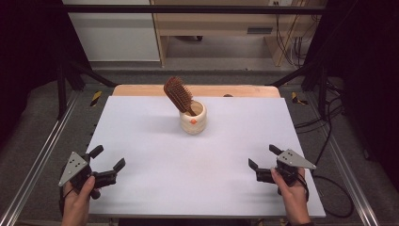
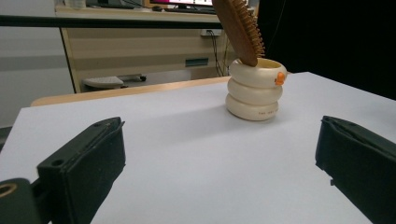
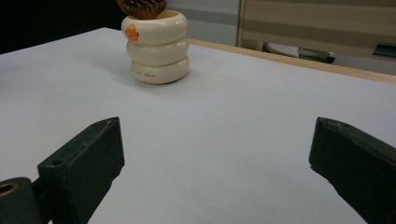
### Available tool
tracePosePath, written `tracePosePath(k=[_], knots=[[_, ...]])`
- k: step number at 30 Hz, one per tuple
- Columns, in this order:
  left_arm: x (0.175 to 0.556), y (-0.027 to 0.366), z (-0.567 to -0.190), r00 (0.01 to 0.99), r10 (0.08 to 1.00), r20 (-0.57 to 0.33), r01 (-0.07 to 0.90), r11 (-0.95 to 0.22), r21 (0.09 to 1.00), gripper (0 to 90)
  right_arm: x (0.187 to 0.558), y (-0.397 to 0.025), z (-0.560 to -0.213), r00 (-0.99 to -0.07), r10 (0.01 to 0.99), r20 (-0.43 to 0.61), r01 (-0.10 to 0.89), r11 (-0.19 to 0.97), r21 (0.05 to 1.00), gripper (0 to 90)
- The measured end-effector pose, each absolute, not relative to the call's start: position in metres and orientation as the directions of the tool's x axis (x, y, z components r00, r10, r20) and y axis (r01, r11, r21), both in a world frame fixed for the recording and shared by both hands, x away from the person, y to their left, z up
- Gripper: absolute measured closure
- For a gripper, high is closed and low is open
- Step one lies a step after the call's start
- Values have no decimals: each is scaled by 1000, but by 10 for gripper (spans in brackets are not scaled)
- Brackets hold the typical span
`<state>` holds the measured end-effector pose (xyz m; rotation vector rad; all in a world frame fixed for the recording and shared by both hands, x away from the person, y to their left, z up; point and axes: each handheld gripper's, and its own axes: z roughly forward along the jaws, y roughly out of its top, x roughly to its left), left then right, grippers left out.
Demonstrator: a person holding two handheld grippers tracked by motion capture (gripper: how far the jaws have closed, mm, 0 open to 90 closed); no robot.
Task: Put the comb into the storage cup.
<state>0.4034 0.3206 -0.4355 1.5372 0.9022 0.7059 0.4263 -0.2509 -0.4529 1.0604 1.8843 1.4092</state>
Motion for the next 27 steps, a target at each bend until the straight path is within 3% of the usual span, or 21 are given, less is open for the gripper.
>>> tracePosePath(k=[27], knots=[[403, 312, -445, 533, 844, -49, 185, -60, 981, 18, 427, -243, -456, -568, 823, 17, 247, 151, 957, 41]])
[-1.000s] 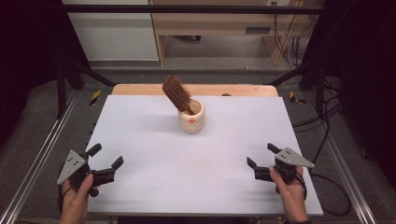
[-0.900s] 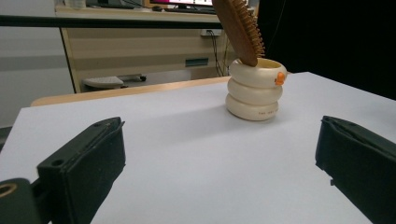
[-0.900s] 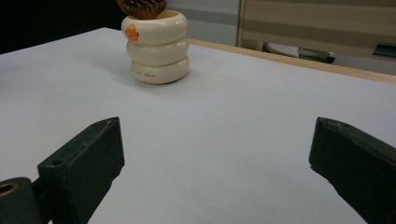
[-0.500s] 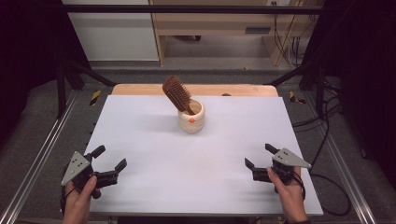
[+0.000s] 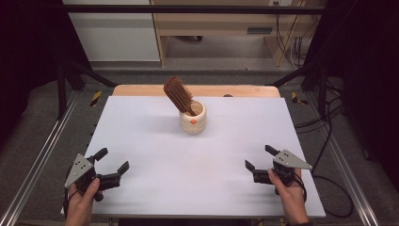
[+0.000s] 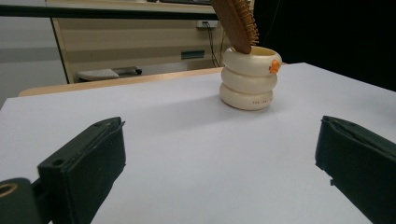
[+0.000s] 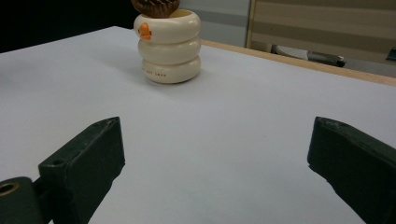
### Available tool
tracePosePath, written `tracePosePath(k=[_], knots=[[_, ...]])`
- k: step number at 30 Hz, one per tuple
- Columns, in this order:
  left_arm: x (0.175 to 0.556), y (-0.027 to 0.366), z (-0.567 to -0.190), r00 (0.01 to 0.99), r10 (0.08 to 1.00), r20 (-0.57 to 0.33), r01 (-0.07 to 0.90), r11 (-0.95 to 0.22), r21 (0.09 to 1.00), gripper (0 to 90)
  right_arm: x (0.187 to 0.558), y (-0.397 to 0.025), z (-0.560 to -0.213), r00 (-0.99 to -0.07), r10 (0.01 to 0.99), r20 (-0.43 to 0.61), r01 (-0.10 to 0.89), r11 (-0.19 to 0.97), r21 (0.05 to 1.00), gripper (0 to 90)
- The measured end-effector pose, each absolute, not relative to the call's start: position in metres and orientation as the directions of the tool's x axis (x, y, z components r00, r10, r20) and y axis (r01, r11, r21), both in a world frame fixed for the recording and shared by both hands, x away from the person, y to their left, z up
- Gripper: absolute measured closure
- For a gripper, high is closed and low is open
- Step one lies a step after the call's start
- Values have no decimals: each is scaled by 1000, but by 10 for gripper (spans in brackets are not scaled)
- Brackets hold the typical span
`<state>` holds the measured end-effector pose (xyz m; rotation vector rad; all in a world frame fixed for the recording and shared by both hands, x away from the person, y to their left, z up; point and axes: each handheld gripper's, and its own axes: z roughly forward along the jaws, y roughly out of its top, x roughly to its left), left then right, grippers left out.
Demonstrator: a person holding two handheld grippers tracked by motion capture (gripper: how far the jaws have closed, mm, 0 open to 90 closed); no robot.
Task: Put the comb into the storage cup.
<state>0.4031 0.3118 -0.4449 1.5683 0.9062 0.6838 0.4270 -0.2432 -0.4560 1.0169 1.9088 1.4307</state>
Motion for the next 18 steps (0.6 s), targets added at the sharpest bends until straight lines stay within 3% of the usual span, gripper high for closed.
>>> tracePosePath(k=[9, 18], knots=[[403, 308, -448, 536, 842, -64, 200, -52, 978, 19, 428, -238, -457, -573, 819, 17, 248, 153, 957, 43], [398, 317, -447, 474, 877, -80, 166, 0, 986, 24, 431, -235, -458, -577, 817, 11, 245, 161, 956, 44]])
